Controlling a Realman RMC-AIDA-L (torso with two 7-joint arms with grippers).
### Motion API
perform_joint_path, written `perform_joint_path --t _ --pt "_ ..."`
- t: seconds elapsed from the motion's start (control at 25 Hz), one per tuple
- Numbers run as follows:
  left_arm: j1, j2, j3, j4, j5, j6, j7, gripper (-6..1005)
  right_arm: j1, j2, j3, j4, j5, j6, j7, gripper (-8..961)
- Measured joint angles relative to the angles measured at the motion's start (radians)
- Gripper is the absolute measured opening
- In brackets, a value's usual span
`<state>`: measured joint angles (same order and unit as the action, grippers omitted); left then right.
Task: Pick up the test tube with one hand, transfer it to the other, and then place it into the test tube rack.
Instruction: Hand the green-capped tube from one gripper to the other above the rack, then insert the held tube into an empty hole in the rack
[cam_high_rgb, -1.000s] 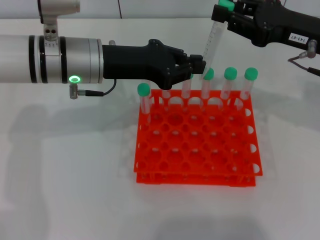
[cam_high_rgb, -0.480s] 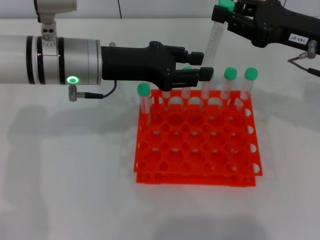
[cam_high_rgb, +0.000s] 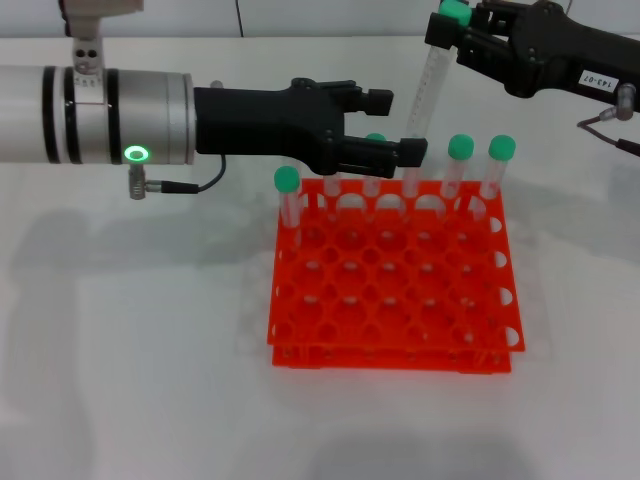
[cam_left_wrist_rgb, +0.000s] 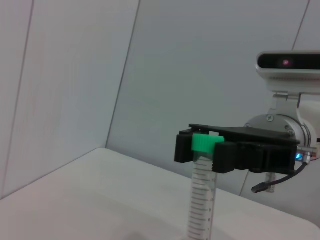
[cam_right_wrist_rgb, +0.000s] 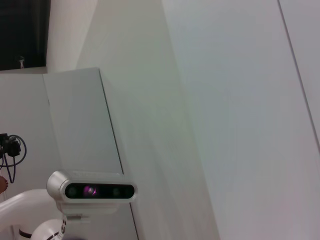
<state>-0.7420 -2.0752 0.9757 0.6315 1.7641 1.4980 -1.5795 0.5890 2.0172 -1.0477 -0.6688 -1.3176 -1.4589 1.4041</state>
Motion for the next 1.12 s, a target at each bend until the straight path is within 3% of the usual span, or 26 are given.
perform_joint_path --t 0.24,0.64,0.76,0.92,1.12 --pt "0.069 0.001 0.003 0.115 0.000 0.015 -0.056 868 0.000 0.001 0.000 0.000 0.000 0.002 0.001 265" --pt "0.182 0.009 -0.054 0.388 -0.004 0.088 -0.264 893 -0.006 0.000 0.007 0.001 0.000 0.003 0.000 266" --pt "0.205 0.020 -0.094 0.446 -0.004 0.131 -0.340 893 -0.012 0.000 0.008 0.000 0.000 0.004 0.000 266" --pt "0.244 0.051 -0.108 0.512 0.017 0.189 -0.424 892 -0.021 -0.001 0.008 0.000 0.009 0.003 -0.001 265" --pt "0.332 0.082 -0.109 0.612 0.078 0.229 -0.502 891 -0.029 0.002 0.000 -0.001 0.034 -0.007 -0.012 265"
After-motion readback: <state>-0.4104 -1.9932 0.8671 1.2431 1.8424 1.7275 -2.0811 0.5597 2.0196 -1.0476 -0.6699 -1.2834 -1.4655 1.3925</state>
